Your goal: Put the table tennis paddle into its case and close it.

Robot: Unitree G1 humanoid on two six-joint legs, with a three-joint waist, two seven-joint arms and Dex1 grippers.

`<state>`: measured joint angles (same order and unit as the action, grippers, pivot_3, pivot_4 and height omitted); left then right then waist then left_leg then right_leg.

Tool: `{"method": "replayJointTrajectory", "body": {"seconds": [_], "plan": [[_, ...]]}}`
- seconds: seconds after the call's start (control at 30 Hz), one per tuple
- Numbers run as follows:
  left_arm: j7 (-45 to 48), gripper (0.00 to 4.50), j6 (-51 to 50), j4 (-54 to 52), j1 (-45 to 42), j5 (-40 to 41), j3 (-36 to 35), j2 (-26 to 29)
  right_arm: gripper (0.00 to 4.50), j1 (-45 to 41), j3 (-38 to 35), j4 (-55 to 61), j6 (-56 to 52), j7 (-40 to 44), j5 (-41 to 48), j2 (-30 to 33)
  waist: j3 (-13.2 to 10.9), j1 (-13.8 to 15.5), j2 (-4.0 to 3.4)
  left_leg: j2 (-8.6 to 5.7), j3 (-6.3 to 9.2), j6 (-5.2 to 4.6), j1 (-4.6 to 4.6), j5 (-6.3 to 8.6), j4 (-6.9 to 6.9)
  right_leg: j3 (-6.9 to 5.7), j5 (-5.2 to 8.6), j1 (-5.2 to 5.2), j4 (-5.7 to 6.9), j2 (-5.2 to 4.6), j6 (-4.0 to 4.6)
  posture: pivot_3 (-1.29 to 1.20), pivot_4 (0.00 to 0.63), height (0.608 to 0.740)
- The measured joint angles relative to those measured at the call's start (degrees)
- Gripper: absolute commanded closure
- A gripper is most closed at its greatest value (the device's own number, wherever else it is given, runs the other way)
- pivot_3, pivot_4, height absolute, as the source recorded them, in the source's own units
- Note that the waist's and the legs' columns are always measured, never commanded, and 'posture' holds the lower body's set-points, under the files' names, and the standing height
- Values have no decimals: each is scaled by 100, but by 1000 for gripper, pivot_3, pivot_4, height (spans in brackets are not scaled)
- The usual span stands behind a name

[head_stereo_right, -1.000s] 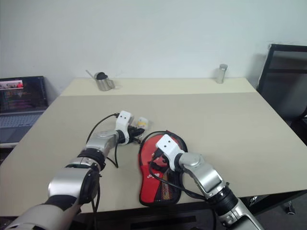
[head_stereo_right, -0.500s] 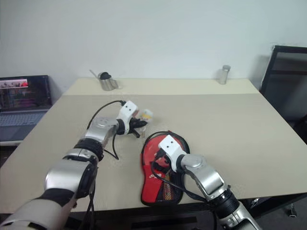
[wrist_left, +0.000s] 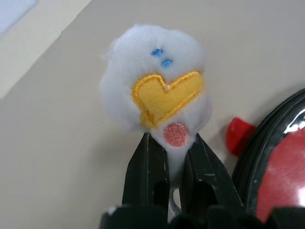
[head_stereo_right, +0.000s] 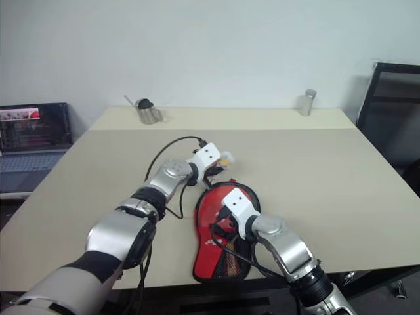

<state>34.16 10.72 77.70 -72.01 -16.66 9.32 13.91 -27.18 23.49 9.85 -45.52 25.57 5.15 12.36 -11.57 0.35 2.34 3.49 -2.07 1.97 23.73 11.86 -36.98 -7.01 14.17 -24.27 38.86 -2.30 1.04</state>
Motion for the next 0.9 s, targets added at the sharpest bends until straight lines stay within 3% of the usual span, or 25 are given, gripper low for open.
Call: {"method": "replayJointTrajectory", "body": {"seconds": [0.3, 0.63, 0.9], "plan": [[-606, 4494, 559, 142, -122, -703, 504, -254, 0, 125, 9, 138, -72, -108, 1, -4, 1, 9, 1, -1, 1, 0, 1, 0, 1, -1, 0, 0, -2, 0, 0, 0, 150, 740], [-648, 4494, 990, 174, -375, -949, 632, -797, 0, 174, 21, 239, -166, -204, -3, -41, 1, 10, 1, 0, 1, 0, 3, 1, 2, -1, 0, 0, -7, 0, -1, 0, 150, 740], [465, 4494, 1395, 174, -407, -685, 543, -1377, 0, 190, 23, 271, -202, -212, -41, -59, 5, 10, -1, -2, 0, -1, 5, 1, 2, -2, 1, 1, -13, 0, 0, 0, 150, 740]]}}
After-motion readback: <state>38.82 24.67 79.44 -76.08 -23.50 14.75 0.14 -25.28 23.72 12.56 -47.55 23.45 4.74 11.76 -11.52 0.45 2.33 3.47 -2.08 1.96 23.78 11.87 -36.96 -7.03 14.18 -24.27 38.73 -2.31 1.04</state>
